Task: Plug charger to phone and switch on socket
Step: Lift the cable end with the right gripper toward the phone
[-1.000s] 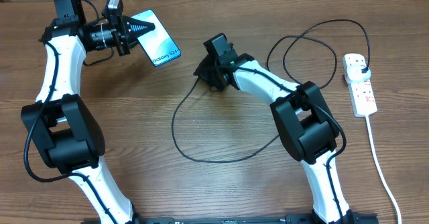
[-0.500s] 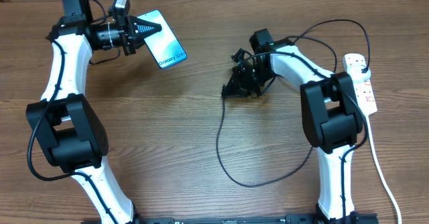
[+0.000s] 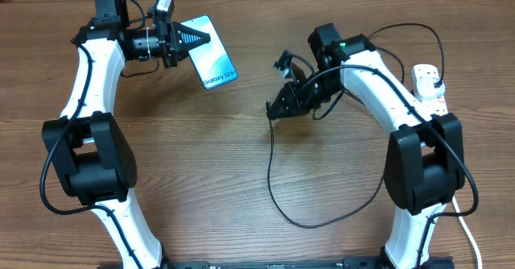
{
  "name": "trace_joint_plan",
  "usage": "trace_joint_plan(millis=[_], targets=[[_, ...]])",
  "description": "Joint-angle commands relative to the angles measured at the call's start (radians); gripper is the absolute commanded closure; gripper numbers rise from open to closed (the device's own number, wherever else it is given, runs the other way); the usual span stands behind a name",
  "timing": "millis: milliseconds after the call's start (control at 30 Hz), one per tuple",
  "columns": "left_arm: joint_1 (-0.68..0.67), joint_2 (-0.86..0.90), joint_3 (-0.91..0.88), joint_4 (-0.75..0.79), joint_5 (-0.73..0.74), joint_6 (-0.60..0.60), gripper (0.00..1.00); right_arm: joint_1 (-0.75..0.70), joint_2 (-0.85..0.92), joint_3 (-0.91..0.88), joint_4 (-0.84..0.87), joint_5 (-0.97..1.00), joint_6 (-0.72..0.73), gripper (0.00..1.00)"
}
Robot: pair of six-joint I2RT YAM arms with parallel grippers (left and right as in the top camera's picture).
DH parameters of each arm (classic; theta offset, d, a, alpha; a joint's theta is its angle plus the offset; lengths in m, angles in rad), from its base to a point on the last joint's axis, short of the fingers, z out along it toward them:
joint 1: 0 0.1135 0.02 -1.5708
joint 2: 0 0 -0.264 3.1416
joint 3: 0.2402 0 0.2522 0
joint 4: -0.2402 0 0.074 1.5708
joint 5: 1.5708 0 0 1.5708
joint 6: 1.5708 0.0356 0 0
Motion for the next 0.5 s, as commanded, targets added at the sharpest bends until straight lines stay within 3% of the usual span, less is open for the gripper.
trace_joint_plan(millis=[0, 200, 300, 467], targets=[[0.000, -0.010, 0.021, -0.003, 0.032, 0.041, 0.96, 0.027, 0.006, -0.033, 0.041, 0.176, 0.137, 0.96], [0.000, -0.010, 0.021, -0.003, 0.032, 0.041, 0.96, 0.110, 0.014, -0.037, 0.211, 0.520, 0.634, 0.96], [-0.001, -0.010, 0.021, -0.013, 0.032, 0.041, 0.96, 0.151, 0.037, -0.037, 0.250, 0.580, 0.769, 0.96], [-0.001, -0.010, 0.021, -0.045, 0.032, 0.042, 0.96, 0.192, 0.074, -0.037, 0.279, 0.590, 0.879, 0.96]])
